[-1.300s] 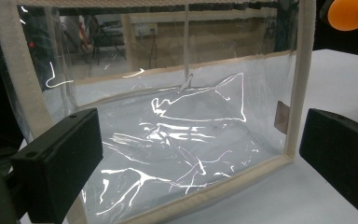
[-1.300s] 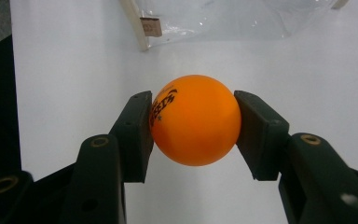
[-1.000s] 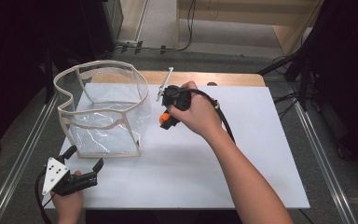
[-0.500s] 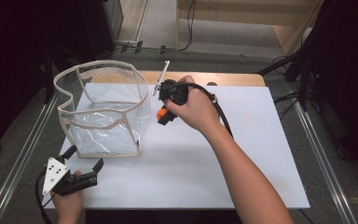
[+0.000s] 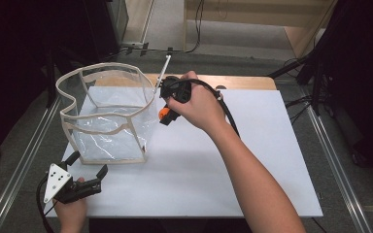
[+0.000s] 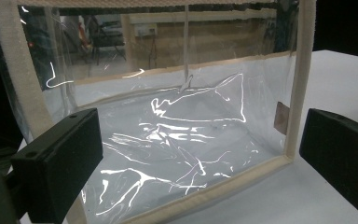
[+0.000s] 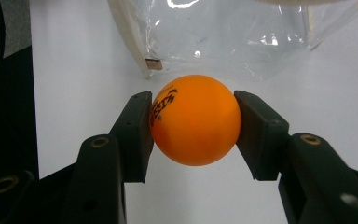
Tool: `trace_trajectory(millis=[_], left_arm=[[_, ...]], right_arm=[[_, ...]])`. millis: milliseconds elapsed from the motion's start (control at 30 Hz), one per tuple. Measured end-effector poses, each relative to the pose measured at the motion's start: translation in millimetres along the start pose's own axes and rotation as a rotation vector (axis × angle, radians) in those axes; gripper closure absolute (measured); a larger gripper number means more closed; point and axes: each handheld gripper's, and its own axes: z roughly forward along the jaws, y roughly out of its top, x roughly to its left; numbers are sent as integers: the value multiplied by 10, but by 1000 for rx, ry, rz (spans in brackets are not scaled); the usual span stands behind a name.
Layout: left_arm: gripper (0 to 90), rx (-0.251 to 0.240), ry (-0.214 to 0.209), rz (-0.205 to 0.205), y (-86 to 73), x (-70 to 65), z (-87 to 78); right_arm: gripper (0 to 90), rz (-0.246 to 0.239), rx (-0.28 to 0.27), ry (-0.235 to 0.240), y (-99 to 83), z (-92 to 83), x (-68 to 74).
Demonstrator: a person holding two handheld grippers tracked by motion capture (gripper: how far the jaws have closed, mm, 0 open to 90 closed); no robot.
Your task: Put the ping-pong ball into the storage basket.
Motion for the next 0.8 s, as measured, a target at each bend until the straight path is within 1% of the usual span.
trace_trajectory(millis=[167, 200, 267, 500, 567, 667, 800], left_arm=[[0, 0, 0, -1, 0, 1, -1], [1, 0, 0, -1, 0, 1, -1], [1, 0, 0, 0, 0, 1, 0], [1, -2, 0, 0, 0, 0, 0], [1, -2, 0, 1, 0, -1, 2], [1, -1, 1, 3, 1, 0, 2], [1, 0, 1, 3, 0, -1, 2]], right_arm=[[475, -7, 0, 3, 52, -26, -11], [475, -7, 9, 3, 61, -38, -10], [475, -13, 5, 3, 77, -55, -11], [475, -10, 2, -3, 122, -145, 3], [476, -18, 1, -3, 135, -166, 0], [476, -14, 4, -7, 153, -205, -2], [476, -11, -7, -4, 172, -244, -17]])
